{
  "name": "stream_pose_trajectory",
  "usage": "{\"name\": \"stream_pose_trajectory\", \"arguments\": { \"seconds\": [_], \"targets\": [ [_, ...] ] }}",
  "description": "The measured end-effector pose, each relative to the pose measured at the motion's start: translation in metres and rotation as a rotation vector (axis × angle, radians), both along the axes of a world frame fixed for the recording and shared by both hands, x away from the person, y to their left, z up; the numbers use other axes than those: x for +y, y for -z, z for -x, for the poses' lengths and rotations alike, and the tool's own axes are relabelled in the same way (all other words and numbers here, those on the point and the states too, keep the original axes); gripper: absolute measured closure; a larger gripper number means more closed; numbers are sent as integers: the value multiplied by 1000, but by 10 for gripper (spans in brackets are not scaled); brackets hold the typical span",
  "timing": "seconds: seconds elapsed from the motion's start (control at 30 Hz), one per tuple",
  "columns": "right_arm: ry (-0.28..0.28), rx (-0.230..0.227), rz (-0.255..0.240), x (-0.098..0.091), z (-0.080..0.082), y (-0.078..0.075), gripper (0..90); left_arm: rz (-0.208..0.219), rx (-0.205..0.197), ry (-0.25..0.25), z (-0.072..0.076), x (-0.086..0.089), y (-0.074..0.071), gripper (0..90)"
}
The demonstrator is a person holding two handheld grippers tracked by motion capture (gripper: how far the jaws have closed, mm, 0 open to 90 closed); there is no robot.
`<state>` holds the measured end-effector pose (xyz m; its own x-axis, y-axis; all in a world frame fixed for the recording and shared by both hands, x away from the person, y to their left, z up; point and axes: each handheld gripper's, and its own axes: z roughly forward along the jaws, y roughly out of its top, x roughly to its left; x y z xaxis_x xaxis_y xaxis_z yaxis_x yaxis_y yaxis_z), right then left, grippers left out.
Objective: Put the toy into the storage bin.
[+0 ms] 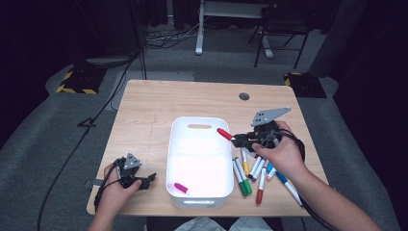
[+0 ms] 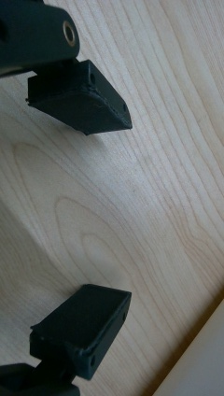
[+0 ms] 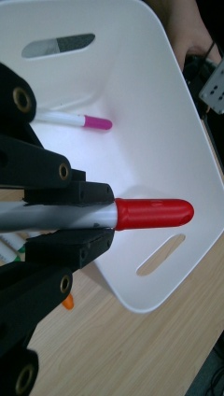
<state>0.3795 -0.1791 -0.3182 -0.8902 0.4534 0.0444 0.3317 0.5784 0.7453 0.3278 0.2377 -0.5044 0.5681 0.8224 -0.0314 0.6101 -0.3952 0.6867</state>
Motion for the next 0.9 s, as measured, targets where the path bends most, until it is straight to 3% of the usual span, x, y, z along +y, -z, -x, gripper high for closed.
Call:
{"name": "stream_pose_trajectory", "arguments": {
  "seconds": [0.6,0.9],
  "targets": [
    [-146,13,-6,48,26,-5,773,5,4,3,0,0,0,164],
    [-207,27,2,72,34,6,773,8,6,5,0,0,0,164]
  ]
}}
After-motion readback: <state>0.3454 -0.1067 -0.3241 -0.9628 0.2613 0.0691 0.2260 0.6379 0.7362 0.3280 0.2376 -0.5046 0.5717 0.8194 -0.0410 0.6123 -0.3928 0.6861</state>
